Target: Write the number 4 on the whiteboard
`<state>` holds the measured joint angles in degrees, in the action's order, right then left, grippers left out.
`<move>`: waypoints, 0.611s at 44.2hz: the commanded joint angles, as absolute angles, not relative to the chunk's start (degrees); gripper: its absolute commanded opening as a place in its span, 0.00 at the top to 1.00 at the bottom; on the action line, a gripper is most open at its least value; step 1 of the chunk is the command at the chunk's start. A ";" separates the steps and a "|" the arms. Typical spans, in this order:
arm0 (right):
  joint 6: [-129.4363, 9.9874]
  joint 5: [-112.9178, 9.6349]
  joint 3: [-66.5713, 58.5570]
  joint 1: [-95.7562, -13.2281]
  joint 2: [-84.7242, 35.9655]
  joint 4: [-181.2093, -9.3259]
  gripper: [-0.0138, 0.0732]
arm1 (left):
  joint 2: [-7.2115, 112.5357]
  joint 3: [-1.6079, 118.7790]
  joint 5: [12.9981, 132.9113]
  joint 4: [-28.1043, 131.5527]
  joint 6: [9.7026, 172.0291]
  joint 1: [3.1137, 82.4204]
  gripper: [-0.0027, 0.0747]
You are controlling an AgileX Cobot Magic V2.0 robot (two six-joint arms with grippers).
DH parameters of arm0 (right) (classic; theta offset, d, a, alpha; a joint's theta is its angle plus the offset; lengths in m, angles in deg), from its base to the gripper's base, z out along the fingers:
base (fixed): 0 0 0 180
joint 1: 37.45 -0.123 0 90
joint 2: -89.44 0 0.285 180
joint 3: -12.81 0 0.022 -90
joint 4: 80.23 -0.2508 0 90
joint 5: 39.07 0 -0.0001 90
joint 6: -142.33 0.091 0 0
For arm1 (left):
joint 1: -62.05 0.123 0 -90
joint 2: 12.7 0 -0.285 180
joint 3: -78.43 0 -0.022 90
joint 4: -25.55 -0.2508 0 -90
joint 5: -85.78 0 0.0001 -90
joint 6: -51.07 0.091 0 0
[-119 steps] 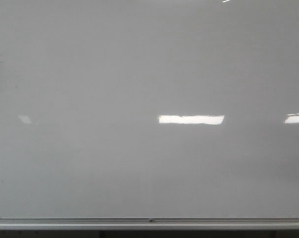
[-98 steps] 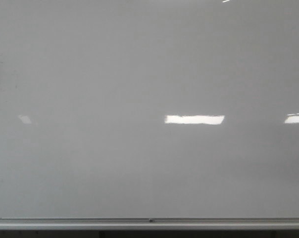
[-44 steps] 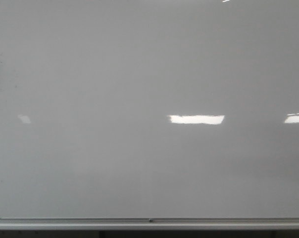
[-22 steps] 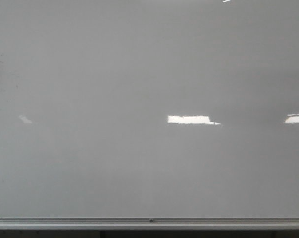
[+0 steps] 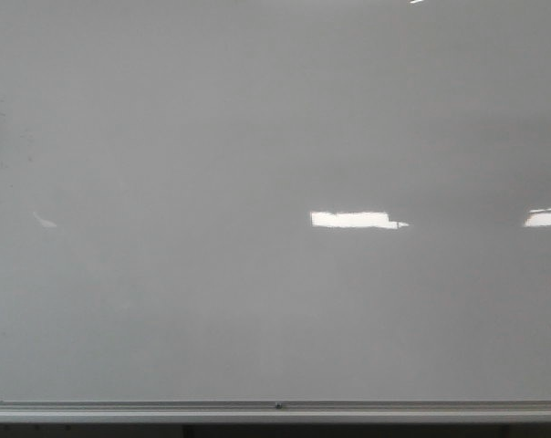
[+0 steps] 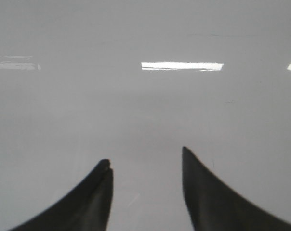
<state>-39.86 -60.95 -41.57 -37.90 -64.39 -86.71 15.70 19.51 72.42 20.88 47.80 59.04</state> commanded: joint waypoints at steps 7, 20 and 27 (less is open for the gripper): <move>-40.09 -56.04 -39.45 -37.87 -63.48 -87.13 0.21 | 17.98 22.10 78.96 18.93 47.45 59.26 0.14; -40.09 -55.97 -39.45 -37.87 -63.48 -87.13 0.21 | 40.04 31.11 76.64 16.32 47.45 59.66 0.14; -40.09 -55.97 -39.45 -37.87 -63.48 -87.13 0.21 | 52.46 37.11 78.09 15.42 47.45 63.83 0.14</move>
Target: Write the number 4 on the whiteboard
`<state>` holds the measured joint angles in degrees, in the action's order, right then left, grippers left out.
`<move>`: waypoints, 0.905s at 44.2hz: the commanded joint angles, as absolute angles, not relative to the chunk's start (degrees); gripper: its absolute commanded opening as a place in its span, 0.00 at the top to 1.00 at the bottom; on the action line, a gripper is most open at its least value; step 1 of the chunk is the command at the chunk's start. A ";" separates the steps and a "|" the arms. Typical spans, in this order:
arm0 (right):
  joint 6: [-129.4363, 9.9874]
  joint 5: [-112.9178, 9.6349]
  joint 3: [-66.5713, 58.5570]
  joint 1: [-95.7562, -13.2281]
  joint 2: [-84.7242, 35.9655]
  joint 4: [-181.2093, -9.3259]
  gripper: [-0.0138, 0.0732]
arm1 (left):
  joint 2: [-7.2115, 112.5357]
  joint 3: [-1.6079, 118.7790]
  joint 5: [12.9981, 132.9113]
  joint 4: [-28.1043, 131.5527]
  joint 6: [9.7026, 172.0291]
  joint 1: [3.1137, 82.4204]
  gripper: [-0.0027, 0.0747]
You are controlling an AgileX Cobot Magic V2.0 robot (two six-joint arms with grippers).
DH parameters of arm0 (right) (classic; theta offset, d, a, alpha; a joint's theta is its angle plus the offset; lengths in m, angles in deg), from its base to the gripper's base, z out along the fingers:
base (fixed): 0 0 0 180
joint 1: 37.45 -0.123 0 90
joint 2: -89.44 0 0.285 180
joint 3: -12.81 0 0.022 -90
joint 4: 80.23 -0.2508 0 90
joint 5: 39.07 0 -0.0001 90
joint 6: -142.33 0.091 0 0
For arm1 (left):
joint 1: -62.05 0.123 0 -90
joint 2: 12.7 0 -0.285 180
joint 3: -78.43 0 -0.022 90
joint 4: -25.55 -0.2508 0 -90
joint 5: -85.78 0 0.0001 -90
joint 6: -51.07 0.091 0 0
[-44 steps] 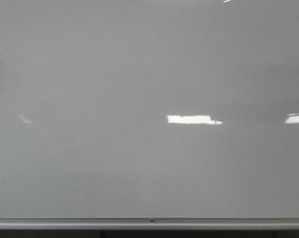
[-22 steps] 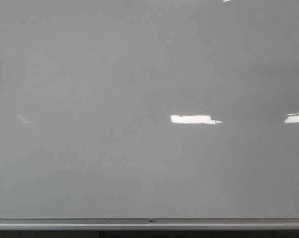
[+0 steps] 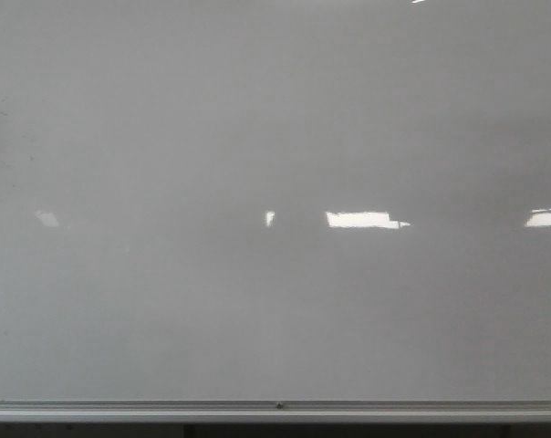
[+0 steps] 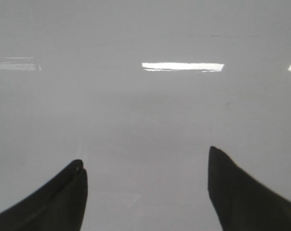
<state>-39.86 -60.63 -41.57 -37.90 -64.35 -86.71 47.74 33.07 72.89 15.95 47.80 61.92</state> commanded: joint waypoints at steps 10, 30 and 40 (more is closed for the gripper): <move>-40.09 -56.18 -39.52 -37.87 -63.48 -87.17 0.21 | 64.46 39.22 87.12 14.98 47.45 66.57 0.14; -40.09 -56.49 -39.52 -37.87 -63.48 -87.17 0.21 | 82.06 44.63 94.75 12.82 47.45 67.70 0.14; -40.09 -56.55 -39.52 -37.87 -63.48 -87.17 0.21 | 83.97 45.48 95.15 12.67 47.45 67.70 0.18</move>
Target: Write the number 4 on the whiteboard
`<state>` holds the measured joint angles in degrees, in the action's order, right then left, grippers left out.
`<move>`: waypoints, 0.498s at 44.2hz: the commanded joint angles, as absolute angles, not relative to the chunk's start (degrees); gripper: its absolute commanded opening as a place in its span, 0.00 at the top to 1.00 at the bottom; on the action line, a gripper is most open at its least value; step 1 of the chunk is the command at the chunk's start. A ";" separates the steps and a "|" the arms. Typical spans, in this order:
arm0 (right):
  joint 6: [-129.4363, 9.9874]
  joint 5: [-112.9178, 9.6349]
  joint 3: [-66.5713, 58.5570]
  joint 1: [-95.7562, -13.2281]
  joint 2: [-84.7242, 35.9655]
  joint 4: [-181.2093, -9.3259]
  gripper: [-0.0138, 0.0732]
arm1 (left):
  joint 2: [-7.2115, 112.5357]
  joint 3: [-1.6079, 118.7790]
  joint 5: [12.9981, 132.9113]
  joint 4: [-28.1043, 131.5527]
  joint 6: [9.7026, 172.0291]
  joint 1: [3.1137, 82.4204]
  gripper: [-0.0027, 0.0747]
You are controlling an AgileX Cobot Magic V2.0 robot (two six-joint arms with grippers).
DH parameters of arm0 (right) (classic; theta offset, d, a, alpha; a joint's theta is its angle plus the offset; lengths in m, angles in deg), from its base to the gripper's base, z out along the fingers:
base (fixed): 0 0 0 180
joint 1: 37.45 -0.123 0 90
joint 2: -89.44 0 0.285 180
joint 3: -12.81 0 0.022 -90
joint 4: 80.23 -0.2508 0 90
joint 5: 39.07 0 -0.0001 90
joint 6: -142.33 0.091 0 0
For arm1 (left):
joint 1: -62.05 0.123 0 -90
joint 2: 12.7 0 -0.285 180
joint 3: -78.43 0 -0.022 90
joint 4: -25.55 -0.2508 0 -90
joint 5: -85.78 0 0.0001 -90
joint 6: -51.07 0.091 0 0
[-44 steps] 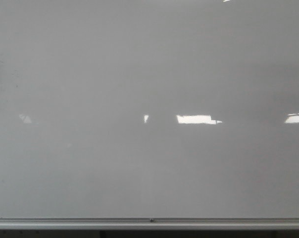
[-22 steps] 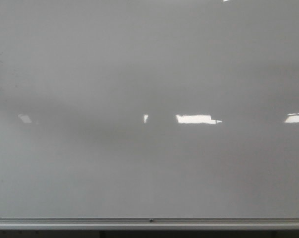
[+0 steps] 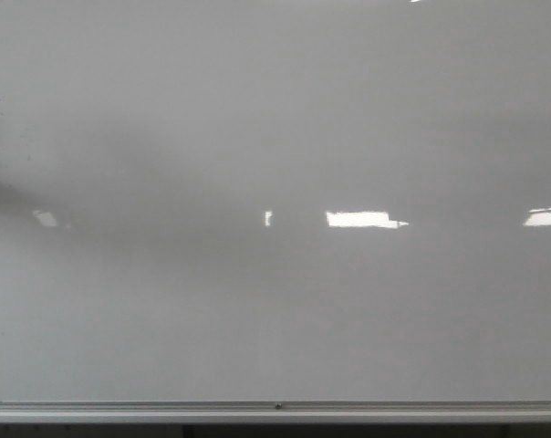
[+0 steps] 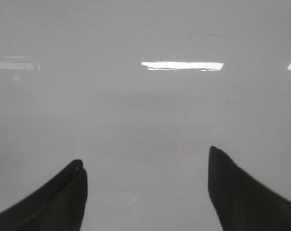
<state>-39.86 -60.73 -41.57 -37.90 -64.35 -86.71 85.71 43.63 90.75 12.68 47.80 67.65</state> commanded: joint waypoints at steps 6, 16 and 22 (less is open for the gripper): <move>-40.09 -56.62 -39.52 -37.87 -63.48 -87.17 0.21 | 84.13 45.48 96.50 12.44 47.45 67.70 0.35; -40.09 -56.67 -39.52 -37.87 -63.48 -87.17 0.21 | 84.36 45.48 97.72 12.44 47.45 67.70 0.73; -40.09 -56.86 -39.52 -37.87 -63.48 -87.17 0.21 | 84.36 45.48 97.47 12.44 47.45 67.70 0.93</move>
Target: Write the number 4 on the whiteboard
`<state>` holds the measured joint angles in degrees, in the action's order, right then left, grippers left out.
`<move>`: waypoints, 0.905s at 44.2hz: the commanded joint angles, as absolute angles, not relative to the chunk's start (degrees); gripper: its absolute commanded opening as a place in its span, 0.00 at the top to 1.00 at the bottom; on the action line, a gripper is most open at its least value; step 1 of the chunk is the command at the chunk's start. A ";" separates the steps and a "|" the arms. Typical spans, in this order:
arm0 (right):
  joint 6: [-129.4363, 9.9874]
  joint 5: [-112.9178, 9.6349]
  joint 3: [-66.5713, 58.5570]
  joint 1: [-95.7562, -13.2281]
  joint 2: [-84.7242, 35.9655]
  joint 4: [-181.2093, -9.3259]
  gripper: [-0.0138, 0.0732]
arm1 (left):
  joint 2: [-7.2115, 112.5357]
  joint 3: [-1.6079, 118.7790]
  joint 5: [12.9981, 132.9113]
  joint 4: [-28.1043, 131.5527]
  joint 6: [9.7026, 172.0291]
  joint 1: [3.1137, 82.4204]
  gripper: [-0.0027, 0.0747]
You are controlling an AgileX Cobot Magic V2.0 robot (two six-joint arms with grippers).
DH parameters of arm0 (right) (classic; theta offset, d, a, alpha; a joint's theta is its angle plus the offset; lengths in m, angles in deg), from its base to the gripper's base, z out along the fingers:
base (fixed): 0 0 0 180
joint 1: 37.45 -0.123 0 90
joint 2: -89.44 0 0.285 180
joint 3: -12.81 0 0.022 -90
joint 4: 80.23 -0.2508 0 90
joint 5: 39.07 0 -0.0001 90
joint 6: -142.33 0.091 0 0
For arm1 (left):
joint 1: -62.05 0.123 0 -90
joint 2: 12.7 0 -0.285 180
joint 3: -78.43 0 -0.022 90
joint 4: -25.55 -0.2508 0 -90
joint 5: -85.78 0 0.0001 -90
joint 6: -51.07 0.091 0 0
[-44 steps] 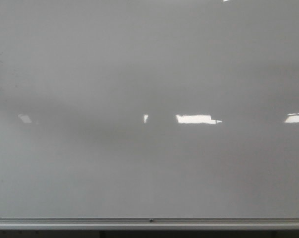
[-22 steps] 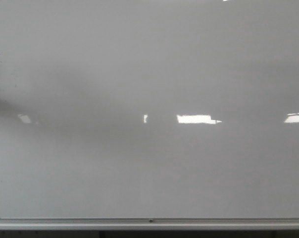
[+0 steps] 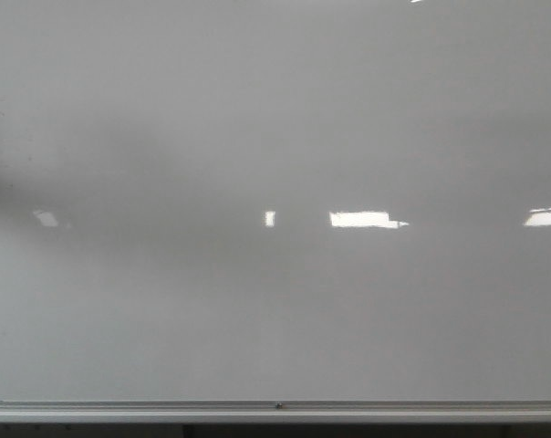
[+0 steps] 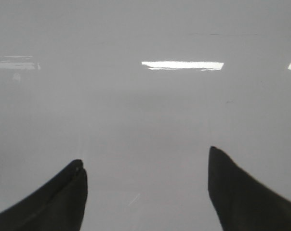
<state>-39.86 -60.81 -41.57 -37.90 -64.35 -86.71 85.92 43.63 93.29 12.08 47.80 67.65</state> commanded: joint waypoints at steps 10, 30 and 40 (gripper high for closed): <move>-40.09 -56.90 -39.52 -37.87 -63.48 -87.17 0.21 | 80.91 46.58 87.15 12.44 47.45 64.88 0.99; -40.09 -56.84 -39.52 -37.87 -63.48 -87.17 0.21 | 68.35 55.55 49.33 14.38 56.39 37.75 0.99; -40.09 -56.84 -39.52 -37.87 -63.48 -87.17 0.21 | 65.20 55.95 47.73 16.98 57.69 22.56 0.99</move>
